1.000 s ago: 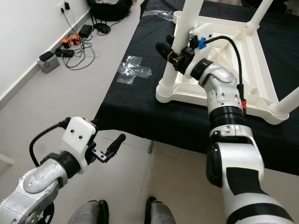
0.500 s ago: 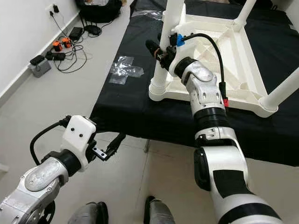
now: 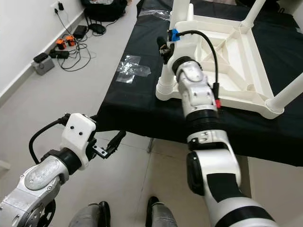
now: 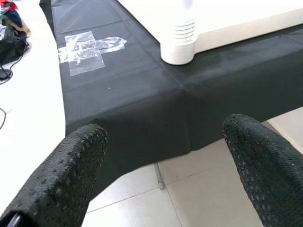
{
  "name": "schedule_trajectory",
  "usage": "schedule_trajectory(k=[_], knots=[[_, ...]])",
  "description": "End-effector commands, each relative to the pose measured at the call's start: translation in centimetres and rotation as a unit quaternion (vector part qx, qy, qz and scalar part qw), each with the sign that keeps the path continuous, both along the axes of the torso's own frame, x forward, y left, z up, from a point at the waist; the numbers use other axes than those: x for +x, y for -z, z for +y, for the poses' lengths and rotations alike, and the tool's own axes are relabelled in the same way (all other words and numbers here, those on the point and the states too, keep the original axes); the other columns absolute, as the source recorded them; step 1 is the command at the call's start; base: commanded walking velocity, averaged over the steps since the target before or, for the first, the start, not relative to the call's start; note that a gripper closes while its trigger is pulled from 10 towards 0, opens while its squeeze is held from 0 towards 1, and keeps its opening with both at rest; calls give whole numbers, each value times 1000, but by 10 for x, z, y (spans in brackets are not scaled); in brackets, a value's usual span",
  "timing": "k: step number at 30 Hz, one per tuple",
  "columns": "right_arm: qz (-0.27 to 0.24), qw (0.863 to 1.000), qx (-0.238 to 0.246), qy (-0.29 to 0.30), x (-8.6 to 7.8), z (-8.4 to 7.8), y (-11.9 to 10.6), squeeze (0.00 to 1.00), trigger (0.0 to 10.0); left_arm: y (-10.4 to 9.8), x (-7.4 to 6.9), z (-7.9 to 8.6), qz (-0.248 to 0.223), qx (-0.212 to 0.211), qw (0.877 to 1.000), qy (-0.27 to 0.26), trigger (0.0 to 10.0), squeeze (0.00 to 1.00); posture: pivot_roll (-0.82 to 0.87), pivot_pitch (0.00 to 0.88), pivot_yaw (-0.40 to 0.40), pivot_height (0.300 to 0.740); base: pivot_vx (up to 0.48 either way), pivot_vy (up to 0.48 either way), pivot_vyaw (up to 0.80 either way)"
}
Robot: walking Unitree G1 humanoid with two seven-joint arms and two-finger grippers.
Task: Building children table
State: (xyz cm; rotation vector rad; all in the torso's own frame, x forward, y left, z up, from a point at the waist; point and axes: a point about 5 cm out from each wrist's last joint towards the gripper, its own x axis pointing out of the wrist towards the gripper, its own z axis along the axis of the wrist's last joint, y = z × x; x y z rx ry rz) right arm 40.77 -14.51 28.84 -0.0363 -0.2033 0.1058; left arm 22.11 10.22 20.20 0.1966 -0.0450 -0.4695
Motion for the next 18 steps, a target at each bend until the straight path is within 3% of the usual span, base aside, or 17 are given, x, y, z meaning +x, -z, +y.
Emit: schedule_trajectory(k=[1,7,18], knots=[[91,994,5,55,3,-6,44,0,10000,5,0,-1,11,2,1000,0,10000,0,82,272,-59,740,0,0,0],[95,992,19,79,3,-5,45,0,10000,5,-1,-2,11,1,1000,0,10000,0,80,273,-63,740,0,0,0],[84,975,51,202,-5,-4,56,0,10000,6,-1,-3,10,1,1000,2,10000,0,80,251,-65,740,0,0,0]])
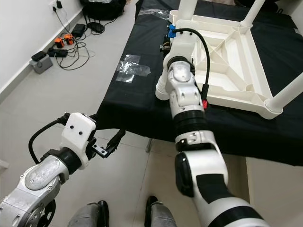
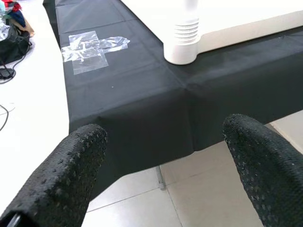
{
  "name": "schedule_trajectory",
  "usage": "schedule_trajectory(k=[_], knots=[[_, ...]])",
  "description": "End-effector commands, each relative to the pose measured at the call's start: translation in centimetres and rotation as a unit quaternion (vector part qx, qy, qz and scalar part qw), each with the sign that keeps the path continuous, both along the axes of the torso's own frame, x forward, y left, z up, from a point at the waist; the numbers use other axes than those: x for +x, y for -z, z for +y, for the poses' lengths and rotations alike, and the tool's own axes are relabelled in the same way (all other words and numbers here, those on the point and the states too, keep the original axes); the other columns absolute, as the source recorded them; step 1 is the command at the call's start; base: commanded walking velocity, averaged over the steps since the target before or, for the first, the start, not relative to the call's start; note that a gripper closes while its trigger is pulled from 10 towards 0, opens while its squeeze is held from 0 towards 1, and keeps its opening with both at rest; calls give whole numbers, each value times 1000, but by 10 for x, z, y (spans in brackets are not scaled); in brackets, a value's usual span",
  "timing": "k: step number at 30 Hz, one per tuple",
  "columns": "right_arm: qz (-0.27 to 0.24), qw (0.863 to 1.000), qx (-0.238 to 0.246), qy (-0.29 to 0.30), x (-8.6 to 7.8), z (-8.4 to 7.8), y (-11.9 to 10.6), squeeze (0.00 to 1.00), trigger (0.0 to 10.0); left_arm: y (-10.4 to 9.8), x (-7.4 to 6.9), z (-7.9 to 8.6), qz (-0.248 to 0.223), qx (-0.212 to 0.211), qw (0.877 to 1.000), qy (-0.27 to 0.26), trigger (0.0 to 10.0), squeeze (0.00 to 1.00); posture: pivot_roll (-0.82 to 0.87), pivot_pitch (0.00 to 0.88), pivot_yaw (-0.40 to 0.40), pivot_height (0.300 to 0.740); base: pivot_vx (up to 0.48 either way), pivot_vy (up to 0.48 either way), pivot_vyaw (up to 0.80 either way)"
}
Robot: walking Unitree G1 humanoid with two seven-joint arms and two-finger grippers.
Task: Building children table
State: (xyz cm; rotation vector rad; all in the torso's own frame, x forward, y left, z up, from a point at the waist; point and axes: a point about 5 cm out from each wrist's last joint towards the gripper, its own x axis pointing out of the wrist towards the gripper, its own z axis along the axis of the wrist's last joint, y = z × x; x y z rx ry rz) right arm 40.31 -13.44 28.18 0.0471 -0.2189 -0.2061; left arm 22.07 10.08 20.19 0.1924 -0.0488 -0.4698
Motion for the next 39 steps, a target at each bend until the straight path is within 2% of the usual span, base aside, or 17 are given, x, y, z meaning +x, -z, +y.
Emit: schedule_trajectory(k=[1,6,11,15,18,21,23,24,27,30,32,35,39], knots=[[97,993,11,60,-2,-14,51,0,10000,6,0,-1,11,4,1000,1,10000,0,80,251,-65,740,0,0,0],[98,992,13,74,-4,-9,53,0,10000,6,0,-1,11,4,1000,1,10000,0,82,246,-67,740,0,0,0],[103,988,24,108,-6,8,55,0,10000,7,0,-1,10,4,1000,1,10000,0,83,246,-68,740,0,0,0],[105,986,31,125,-8,13,54,0,10000,7,1,-1,9,5,1000,1,10000,0,83,248,-69,740,0,0,0],[94,981,63,157,-11,19,50,0,10000,6,2,0,8,6,1000,-1,10000,0,82,253,-72,740,0,0,0],[94,981,63,157,-11,19,50,0,10000,6,2,0,8,6,1000,-1,10000,0,82,253,-72,740,0,0,0],[91,974,81,190,-13,19,48,0,10000,6,2,0,7,6,1000,-1,10000,0,82,254,-73,740,0,0,0],[91,974,81,190,-13,19,48,0,10000,6,2,0,7,6,1000,-1,10000,0,82,254,-73,740,0,0,0],[86,963,84,242,-17,17,46,0,10000,6,2,0,7,6,1000,-2,10000,0,87,257,-71,740,0,0,0],[86,963,84,242,-17,17,46,0,10000,6,2,0,7,6,1000,-2,10000,0,87,257,-71,740,0,0,0],[85,950,95,284,-20,18,44,0,10000,5,2,0,6,7,1000,-2,10000,0,91,261,-67,740,0,0,0],[83,947,103,294,-22,20,44,0,10000,5,2,1,5,7,1000,-2,10000,0,91,261,-67,740,0,0,0],[82,938,88,325,-28,27,45,0,10000,5,3,2,5,8,1000,-3,10000,0,96,264,-64,740,0,0,0]])
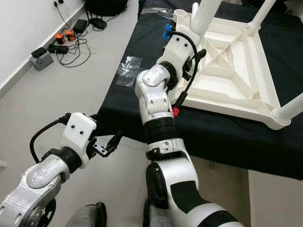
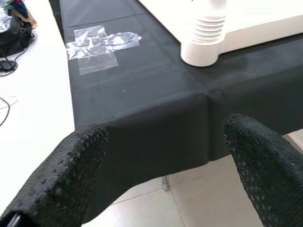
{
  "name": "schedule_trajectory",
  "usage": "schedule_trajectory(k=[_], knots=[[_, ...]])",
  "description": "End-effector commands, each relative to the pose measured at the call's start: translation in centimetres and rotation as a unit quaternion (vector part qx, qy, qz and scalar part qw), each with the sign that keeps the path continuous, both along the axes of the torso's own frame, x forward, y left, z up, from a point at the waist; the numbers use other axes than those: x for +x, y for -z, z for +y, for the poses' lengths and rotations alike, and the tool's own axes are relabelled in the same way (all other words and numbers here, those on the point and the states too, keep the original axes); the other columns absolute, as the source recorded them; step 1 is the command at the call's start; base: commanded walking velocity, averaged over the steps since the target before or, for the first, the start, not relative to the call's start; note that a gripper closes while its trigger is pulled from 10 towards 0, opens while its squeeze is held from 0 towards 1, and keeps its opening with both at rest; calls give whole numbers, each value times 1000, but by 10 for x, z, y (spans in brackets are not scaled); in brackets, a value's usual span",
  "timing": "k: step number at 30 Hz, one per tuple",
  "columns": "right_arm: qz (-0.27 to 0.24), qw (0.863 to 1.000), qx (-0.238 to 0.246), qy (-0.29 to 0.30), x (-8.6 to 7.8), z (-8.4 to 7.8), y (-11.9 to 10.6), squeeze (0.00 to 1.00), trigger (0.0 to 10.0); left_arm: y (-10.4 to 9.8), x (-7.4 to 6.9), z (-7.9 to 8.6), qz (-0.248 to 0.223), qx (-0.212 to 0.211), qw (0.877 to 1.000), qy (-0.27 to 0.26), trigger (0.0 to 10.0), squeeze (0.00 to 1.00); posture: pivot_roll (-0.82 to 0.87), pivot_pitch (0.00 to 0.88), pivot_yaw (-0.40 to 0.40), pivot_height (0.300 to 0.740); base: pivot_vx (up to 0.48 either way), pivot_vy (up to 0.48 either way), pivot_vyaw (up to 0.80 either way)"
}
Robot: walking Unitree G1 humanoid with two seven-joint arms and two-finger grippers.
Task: Building children table
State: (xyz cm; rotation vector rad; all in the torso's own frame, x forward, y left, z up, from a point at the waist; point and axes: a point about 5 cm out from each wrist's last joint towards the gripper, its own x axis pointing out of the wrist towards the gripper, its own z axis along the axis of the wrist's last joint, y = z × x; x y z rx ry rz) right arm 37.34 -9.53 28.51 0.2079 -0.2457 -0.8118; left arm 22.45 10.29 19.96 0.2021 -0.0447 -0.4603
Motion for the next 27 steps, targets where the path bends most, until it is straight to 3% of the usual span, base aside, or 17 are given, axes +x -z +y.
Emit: schedule_trajectory(k=[1,15,21,27], knots=[[110,993,5,34,0,-8,49,0,10000,2,0,0,4,4,1000,2,10000,0,96,264,-64,740,0,0,0],[155,986,-21,62,-14,22,64,0,10000,2,1,1,2,5,1000,-3,10000,0,97,261,-73,740,0,0,0],[197,978,-23,60,-27,43,84,0,10000,3,0,4,1,7,1000,-9,10000,0,100,247,-82,740,0,0,0],[194,979,-2,57,-24,37,81,0,10000,4,0,4,0,8,1000,-11,10000,0,96,241,-84,740,0,0,0]])
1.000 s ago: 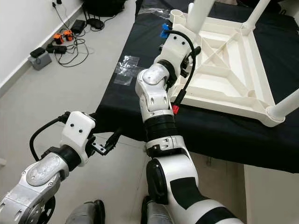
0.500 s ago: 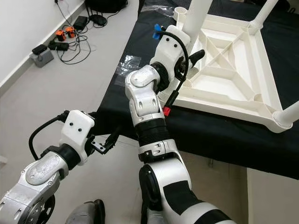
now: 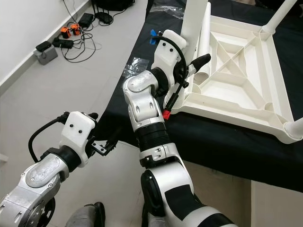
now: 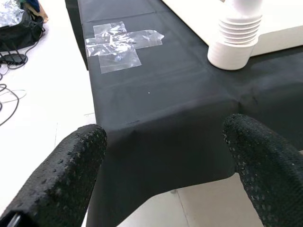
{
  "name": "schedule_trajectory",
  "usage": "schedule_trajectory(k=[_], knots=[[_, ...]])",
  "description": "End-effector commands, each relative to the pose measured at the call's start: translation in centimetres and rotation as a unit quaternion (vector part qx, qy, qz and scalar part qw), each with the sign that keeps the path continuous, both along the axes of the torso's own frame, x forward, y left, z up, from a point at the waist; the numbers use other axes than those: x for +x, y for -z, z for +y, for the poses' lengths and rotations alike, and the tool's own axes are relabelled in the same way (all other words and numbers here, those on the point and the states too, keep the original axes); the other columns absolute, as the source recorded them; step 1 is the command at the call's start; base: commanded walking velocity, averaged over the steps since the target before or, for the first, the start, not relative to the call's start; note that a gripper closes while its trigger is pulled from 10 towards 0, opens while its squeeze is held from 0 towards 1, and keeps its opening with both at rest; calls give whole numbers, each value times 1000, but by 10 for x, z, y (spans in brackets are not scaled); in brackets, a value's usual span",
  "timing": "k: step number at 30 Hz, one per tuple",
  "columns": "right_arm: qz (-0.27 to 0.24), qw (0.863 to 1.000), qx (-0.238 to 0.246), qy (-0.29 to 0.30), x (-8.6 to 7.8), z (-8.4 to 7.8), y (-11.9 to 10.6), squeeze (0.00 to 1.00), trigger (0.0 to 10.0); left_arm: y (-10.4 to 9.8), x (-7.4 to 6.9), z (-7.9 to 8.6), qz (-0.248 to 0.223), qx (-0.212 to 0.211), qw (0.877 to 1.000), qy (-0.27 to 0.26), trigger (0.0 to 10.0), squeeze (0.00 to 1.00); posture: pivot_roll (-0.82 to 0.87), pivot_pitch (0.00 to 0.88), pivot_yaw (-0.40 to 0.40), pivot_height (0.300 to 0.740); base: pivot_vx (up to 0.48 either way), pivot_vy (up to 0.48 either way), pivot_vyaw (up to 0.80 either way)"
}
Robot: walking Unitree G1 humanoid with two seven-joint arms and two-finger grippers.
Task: Building children table
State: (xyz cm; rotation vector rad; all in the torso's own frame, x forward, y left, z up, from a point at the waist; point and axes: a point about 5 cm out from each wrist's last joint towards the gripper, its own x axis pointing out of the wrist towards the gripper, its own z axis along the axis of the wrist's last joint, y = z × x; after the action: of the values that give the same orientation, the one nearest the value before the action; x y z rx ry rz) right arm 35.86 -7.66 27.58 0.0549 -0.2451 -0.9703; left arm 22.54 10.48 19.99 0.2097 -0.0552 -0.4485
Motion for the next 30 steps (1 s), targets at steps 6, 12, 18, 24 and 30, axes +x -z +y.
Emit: schedule_trajectory(k=[6,12,18,24,30], knots=[[147,984,91,-28,-4,16,66,0,10000,4,1,1,3,5,1000,-4,10000,0,96,226,-81,740,0,0,0],[139,984,105,-24,-1,11,62,0,10000,3,2,2,0,7,1000,-4,10000,0,96,226,-78,740,0,0,0],[98,990,93,-27,2,7,40,0,10000,3,4,3,-2,6,1000,-5,10000,0,92,222,-79,740,0,0,0],[83,992,86,-27,3,3,30,0,10000,2,6,3,-6,6,1000,-7,10000,0,88,215,-81,740,0,0,0],[130,985,110,-28,3,3,54,0,10000,2,7,2,-8,5,1000,-6,10000,0,91,211,-80,740,0,0,0]])
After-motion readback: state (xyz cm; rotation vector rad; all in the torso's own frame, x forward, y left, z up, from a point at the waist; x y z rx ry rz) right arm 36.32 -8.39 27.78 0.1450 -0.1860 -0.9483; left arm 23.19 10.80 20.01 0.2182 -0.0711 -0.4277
